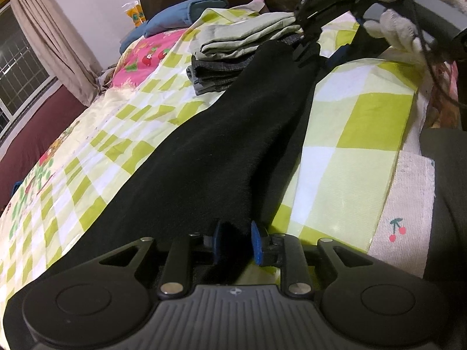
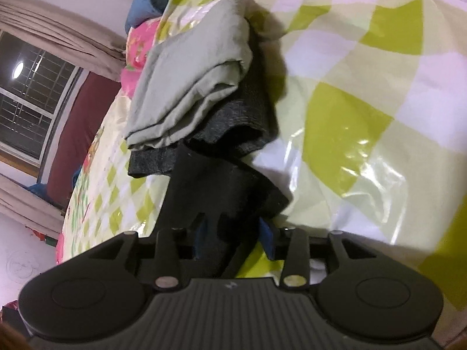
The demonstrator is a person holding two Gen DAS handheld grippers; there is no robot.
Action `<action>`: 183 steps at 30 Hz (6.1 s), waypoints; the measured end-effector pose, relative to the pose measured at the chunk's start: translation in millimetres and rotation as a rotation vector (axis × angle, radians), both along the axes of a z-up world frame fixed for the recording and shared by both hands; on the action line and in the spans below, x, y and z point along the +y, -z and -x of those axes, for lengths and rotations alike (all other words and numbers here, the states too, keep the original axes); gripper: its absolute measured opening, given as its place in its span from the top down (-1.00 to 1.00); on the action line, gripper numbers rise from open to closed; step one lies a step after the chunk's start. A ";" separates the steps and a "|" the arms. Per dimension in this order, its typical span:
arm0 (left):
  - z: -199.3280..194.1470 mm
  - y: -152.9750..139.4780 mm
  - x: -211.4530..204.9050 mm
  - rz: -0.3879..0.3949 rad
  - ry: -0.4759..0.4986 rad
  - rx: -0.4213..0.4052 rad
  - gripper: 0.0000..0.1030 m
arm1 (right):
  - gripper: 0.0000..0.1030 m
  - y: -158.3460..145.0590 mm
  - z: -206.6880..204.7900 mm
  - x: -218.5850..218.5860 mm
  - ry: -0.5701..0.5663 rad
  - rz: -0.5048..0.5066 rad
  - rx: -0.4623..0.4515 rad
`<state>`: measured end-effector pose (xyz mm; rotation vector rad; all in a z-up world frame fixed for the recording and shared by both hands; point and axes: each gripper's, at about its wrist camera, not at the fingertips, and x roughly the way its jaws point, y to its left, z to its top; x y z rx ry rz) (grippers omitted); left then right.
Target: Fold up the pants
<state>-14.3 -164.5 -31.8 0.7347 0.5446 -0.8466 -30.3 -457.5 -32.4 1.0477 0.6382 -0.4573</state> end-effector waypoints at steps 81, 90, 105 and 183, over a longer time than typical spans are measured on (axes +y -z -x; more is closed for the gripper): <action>-44.4 -53.1 225.5 0.324 -0.560 0.016 -0.16 | 0.84 -137.2 -139.8 319.9 -0.783 0.262 -0.334; -55.0 -33.5 342.9 0.325 -0.822 -0.016 -0.16 | 0.84 -90.7 -205.9 539.4 -1.204 0.303 -0.241; -51.0 -1.7 392.4 0.402 -0.904 0.040 -0.16 | 0.83 -90.5 -189.1 626.9 -1.308 0.502 -0.308; -68.4 -20.2 263.8 0.034 -0.691 -0.012 -0.37 | 0.74 16.8 -152.9 224.3 -0.700 -0.134 -0.096</action>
